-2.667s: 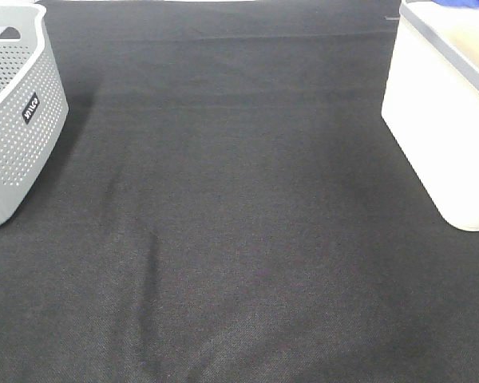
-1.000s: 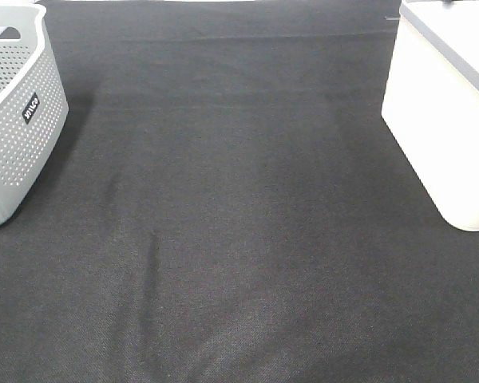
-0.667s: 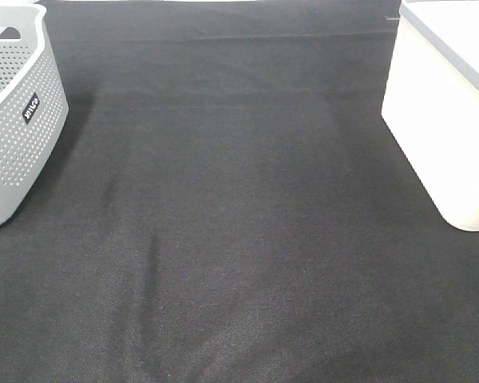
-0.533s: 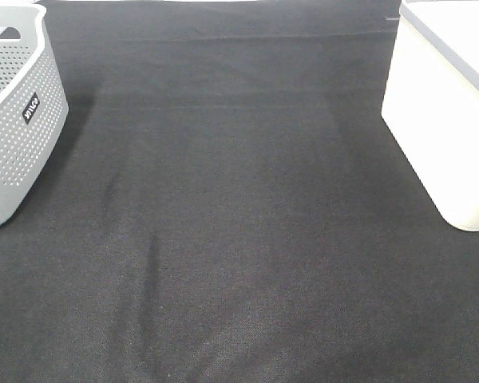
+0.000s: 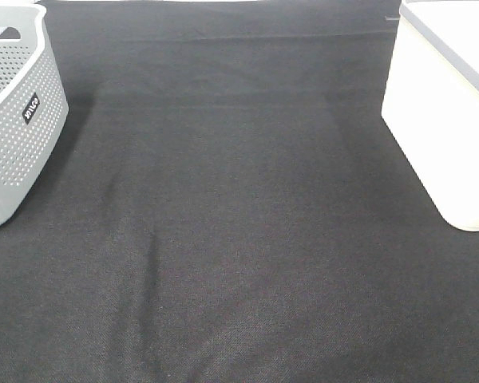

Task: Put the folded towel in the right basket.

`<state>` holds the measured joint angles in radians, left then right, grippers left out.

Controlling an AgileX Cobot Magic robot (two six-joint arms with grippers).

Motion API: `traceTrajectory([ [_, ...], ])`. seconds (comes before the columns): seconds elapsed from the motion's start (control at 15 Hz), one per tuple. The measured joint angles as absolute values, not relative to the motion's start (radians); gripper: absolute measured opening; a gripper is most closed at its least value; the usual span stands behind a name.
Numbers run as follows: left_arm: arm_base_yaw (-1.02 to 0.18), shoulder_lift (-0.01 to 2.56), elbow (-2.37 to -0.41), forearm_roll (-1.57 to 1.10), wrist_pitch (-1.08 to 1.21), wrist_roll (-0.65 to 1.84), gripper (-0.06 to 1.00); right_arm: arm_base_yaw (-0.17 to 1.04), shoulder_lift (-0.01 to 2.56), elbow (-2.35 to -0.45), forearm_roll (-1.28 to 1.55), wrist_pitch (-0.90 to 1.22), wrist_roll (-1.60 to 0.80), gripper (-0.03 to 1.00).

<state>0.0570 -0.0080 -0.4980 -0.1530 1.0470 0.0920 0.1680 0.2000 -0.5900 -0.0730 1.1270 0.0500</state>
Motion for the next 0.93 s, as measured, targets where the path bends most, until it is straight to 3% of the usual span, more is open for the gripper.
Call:
traceTrajectory([
  [0.2, 0.057, -0.008, -0.498, -0.153, 1.047, 0.092, 0.97, 0.168, 0.015, -0.496, -0.073, 1.127, 0.038, 0.95],
  [0.67, 0.057, -0.008, -0.498, -0.155, 1.047, 0.093, 0.97, 0.168, -0.004, -0.457, -0.070, 1.105, 0.030, 0.95],
  [0.93, 0.057, -0.008, -0.498, -0.162, 1.047, 0.093, 0.97, 0.038, -0.004, -0.457, -0.070, 1.105, 0.030, 0.95],
])
